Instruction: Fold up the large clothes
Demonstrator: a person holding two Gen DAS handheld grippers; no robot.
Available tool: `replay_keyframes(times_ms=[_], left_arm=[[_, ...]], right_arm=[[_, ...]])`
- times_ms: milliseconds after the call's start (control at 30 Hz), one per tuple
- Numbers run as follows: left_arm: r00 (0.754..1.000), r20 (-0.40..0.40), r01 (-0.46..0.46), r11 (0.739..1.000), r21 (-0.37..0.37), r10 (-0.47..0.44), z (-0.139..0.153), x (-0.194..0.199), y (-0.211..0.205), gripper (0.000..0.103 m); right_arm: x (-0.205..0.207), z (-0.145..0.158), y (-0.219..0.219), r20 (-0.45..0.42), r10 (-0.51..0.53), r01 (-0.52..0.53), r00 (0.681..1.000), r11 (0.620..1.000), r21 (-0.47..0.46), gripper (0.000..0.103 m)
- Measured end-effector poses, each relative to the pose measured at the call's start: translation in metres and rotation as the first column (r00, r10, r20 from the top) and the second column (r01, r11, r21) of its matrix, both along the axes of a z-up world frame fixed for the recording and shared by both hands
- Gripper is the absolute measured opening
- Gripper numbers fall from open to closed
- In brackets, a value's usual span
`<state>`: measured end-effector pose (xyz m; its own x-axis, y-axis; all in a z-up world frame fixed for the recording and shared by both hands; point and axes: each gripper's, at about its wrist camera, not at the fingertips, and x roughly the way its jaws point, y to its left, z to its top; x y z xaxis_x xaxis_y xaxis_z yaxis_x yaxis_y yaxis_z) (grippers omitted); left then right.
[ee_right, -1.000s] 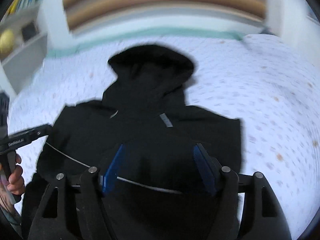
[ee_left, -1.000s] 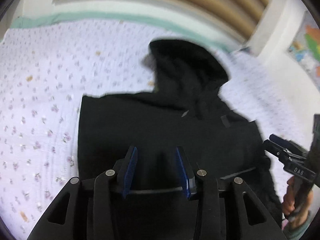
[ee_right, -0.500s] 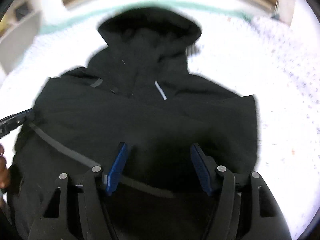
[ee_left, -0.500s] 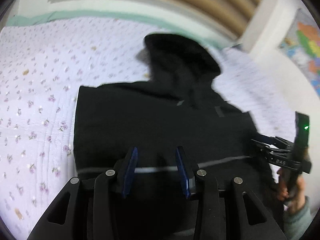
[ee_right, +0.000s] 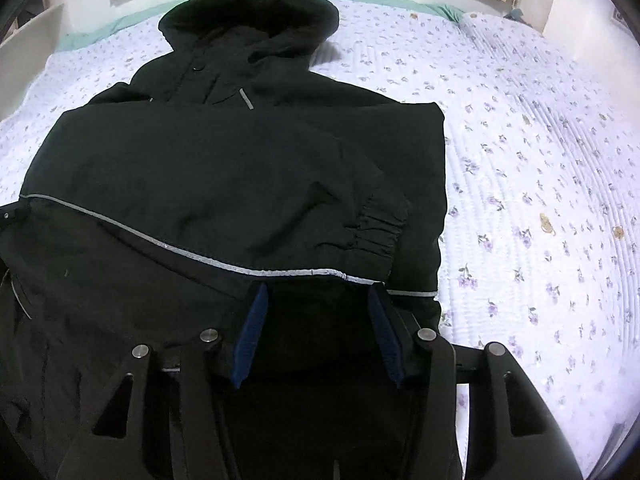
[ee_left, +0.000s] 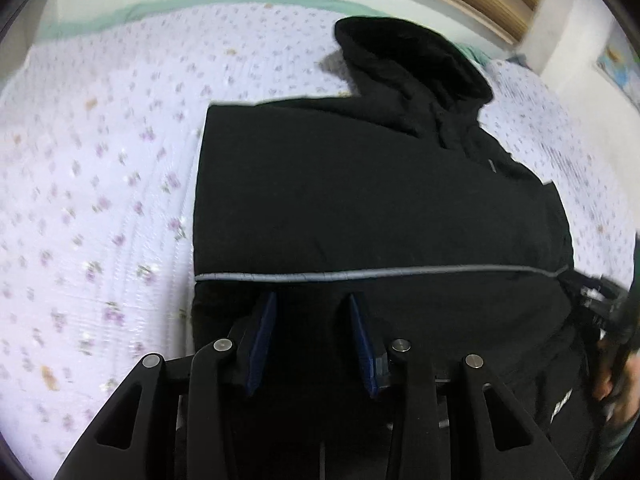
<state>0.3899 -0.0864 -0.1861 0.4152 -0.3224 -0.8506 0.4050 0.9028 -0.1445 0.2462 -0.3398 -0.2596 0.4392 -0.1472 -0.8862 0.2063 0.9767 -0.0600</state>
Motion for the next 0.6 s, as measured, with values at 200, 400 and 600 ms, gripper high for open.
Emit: replay_keyframes(times_ms=[200, 400, 600], left_arm=[[0.996, 0.089, 0.034, 0.989, -0.142, -0.022, 0.078, 0.010, 0.007, 0.040], [0.991, 0.136, 0.025, 0.966, -0.255, 0.010, 0.126, 0.088, -0.024, 0.056], [0.995, 0.066, -0.048, 0.961, -0.274, 0.069, 0.098, 0.186, -0.081, 0.057]], right_arm=[[0.001, 0.053, -0.026, 0.051, -0.023, 0.017, 0.998, 0.992, 0.123, 0.058], [0.068, 0.103, -0.050, 0.216, -0.045, 0.008, 0.975, 0.986, 0.169, 0.062], [0.166, 0.098, -0.077, 0.305, -0.104, 0.033, 0.947, 0.973, 0.228, 0.069]])
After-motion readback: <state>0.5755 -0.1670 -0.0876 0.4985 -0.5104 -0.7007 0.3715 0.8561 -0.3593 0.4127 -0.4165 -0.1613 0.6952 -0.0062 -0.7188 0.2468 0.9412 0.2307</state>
